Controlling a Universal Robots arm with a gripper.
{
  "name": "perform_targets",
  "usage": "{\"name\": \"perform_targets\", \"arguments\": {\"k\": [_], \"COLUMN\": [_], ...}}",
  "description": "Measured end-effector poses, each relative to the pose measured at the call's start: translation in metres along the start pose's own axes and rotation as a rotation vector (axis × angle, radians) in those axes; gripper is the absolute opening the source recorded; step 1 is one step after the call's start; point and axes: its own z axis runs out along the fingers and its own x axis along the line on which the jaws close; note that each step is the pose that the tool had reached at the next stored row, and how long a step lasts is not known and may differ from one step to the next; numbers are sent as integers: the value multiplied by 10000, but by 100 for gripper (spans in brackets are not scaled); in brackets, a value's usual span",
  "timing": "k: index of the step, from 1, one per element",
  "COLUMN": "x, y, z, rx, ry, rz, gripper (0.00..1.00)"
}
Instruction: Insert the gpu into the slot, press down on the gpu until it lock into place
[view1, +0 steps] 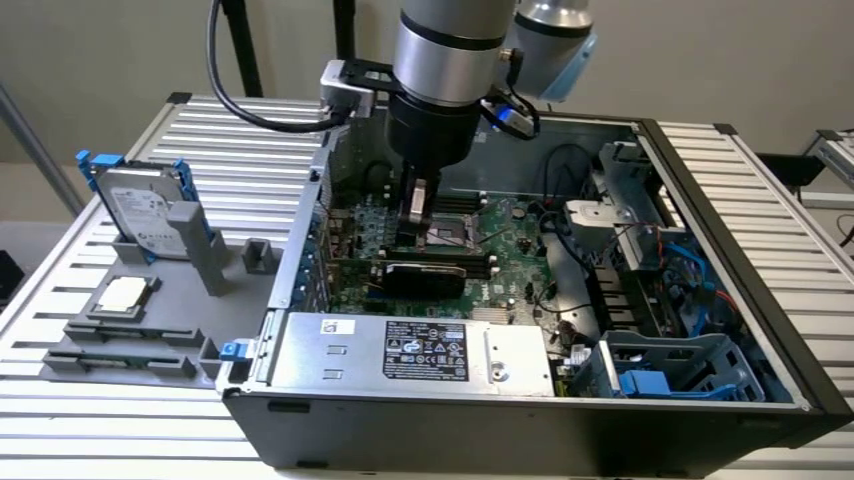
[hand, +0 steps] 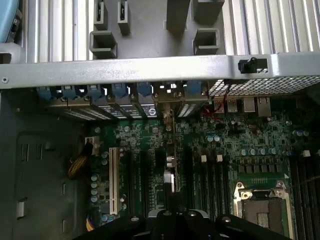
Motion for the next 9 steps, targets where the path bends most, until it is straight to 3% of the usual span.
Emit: {"name": "perform_targets", "arguments": {"k": [2,9], "x": [-4,-5], "y": [-58,-77], "z": [-11,-18], "rx": [43,31], "ry": [-11,-57], "rz": [-6,-20], "gripper": [11,11]}}
